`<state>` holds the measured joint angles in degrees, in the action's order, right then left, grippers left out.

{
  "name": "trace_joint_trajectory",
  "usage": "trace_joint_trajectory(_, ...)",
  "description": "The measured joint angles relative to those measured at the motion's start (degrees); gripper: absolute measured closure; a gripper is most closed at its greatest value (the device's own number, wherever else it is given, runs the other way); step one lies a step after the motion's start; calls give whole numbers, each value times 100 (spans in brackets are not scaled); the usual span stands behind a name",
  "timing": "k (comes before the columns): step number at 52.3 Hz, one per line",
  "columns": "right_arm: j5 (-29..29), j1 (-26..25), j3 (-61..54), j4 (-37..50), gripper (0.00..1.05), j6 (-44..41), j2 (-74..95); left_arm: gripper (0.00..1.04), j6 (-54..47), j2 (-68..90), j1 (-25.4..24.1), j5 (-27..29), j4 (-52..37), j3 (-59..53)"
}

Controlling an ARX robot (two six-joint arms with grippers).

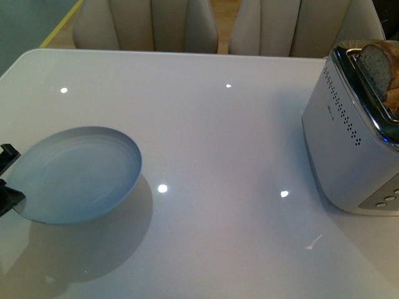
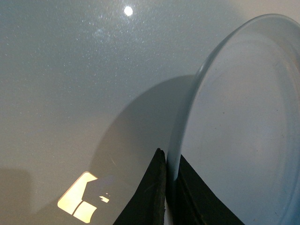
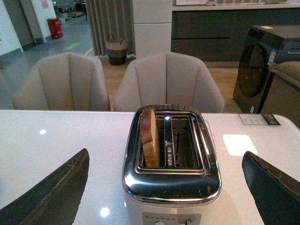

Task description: Left arm holds plate, right arm toasts bread

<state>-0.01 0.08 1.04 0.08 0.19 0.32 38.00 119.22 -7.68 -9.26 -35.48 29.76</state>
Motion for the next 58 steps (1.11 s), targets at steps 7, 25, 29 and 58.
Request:
trace_joint_trajectory(7, 0, 0, 0, 0, 9, 0, 0, 102, 2, 422, 13, -22, -306, 46)
trace_joint_trajectory(25, 2, 0, 0, 0, 9, 0, 0, 102, 15, 1362, 7, -37, -844, 396)
trace_joint_trajectory(29, 0, 0, 0, 0, 9, 0, 0, 102, 20, 1510, 17, 44, -955, 455)
trace_joint_trajectory(58, 0, 0, 0, 0, 9, 0, 0, 45, 356, 1259, 59, 177, -942, 313)
